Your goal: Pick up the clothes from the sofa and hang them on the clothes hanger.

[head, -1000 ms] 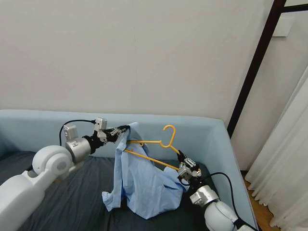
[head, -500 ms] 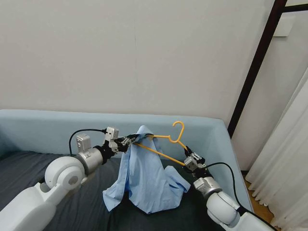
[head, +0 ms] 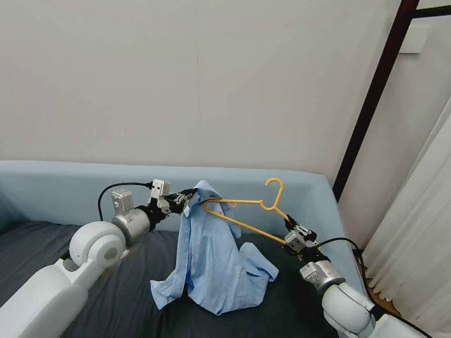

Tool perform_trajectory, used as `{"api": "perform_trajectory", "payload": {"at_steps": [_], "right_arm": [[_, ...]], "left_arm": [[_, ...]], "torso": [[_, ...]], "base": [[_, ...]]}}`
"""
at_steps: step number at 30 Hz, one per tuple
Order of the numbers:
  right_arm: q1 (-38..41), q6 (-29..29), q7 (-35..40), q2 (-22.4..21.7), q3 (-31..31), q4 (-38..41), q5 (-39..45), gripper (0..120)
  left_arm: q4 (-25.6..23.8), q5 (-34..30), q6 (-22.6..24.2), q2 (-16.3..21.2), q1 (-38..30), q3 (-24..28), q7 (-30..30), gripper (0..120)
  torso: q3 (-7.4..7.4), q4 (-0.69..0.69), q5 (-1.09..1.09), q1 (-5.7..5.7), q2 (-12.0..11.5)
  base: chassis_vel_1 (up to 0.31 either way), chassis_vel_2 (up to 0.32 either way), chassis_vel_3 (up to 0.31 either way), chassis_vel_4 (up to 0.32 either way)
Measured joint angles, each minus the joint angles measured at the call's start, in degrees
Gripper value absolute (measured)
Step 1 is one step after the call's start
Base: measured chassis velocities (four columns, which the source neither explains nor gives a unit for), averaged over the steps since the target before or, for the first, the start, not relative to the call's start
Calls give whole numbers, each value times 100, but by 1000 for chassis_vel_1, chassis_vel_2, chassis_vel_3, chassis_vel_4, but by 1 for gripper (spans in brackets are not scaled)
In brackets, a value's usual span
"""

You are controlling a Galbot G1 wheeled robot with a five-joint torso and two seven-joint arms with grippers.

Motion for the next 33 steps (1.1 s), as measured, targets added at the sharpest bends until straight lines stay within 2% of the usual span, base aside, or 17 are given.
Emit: {"api": "perform_trajectory", "payload": {"at_steps": [5,13,21,26,33], "right_arm": [[142,-276,-54,-76,-15,75,72,5],[418,-207,-52,59,-255,360,316,5],[431,67,-95,173,-377,474,-167,5],[435,523,-207,294,-376,74,-869,5],[683,561,-176,566,-558,-173,-924,5]], "left_arm": [[-169,-53,45,63,46,-16,4,0],[-402,-22,30,5,187,51,43,0],[-202,345,-69,-265,202,231,75,0],[32,499,-89,-435,19,452,98,0],[102,685,-129,-626,-59,778,221,0]], "torso": [[0,0,0,0,0],[0,1,0,0,1],[0,0,-1,0,1],[0,-1,0,0,1],[0,0,-1,0,1]], "base": [[0,0,0,0],[0,0,0,0],[0,0,0,0],[0,0,0,0],[0,0,0,0]]}}
